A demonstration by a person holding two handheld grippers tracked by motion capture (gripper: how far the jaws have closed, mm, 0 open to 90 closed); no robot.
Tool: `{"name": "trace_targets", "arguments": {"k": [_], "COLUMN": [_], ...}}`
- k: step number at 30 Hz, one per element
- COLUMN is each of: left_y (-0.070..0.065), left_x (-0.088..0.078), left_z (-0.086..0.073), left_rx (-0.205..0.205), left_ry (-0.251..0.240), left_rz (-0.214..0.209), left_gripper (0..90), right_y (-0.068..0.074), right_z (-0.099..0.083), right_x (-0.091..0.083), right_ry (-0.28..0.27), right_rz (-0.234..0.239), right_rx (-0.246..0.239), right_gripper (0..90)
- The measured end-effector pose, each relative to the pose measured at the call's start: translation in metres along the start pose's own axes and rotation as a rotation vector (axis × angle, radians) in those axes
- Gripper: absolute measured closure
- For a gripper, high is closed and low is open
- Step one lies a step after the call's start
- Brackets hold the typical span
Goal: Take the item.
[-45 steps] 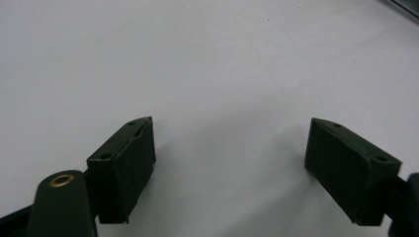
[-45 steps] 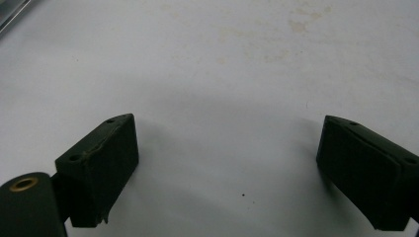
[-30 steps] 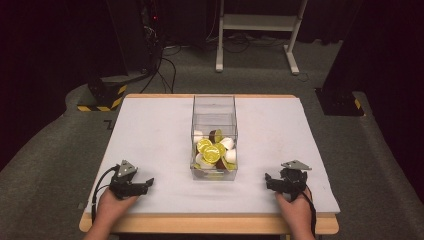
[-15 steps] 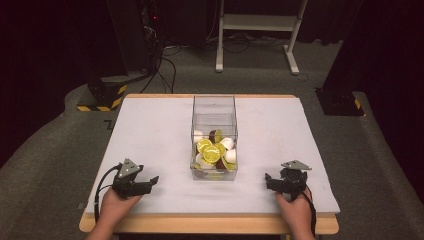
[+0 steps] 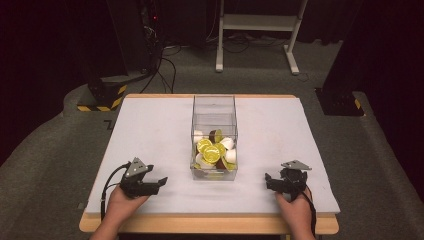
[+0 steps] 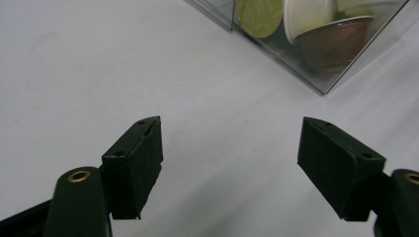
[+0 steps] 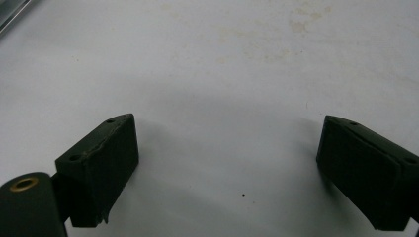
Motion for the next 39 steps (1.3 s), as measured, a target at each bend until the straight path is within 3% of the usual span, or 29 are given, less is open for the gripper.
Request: {"name": "trace_targets", "arguments": {"k": [3,5,8,11,12,15,19,25,39], "left_y": [-0.005,-0.007,-0.014,-0.017,-0.02,-0.023,-0.027,-0.032,-0.06], "left_x": [0.003,0.004,0.006,0.005,0.006,0.005,0.005,0.002,0.002], "left_z": [0.0,0.0,0.002,0.003,0.005,0.008,0.014,0.022,0.044], "left_rx": [-0.015,0.001,-0.022,0.004,-0.016,0.0,-0.024,-0.009,-0.03], "left_ry": [-0.011,0.002,-0.013,-0.008,-0.022,-0.027,-0.066,-0.088,-0.145], "left_rz": [-0.008,-0.013,-0.026,-0.037,-0.042,-0.048,-0.056,-0.076,-0.157], "left_gripper": [25.2,23.8,23.6,23.8,23.8,24.6,26.2,27.9,27.8], "right_y": [0.0,0.0,0.0,0.0,0.0,0.0,0.0,0.0,0.0], "right_z": [0.0,0.0,0.0,0.0,0.0,0.0,0.0,0.0,0.0], "right_x": [0.0,0.0,0.0,0.0,0.0,0.0,0.0,0.0,0.0], "right_ry": [0.0,0.0,0.0,0.0,0.0,0.0,0.0,0.0,0.002], "right_rz": [0.0,0.0,0.0,0.0,0.0,0.0,0.0,0.0,0.001], "right_rx": [0.0,0.0,0.0,0.0,0.0,0.0,0.0,0.0,0.0], "right_gripper": [8.9,8.9,8.9,8.9,8.9,8.9,8.9,8.9,8.9]}}
Point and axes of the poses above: each handheld gripper's, and its own axes: x roughly forward along the jaws, z roughly out of its top, y roughly to its left, the point moved 5 cm from there along x, roughly forward along the jaws, and after that the axes turned 1 degree about y, right-handed, at the moved point
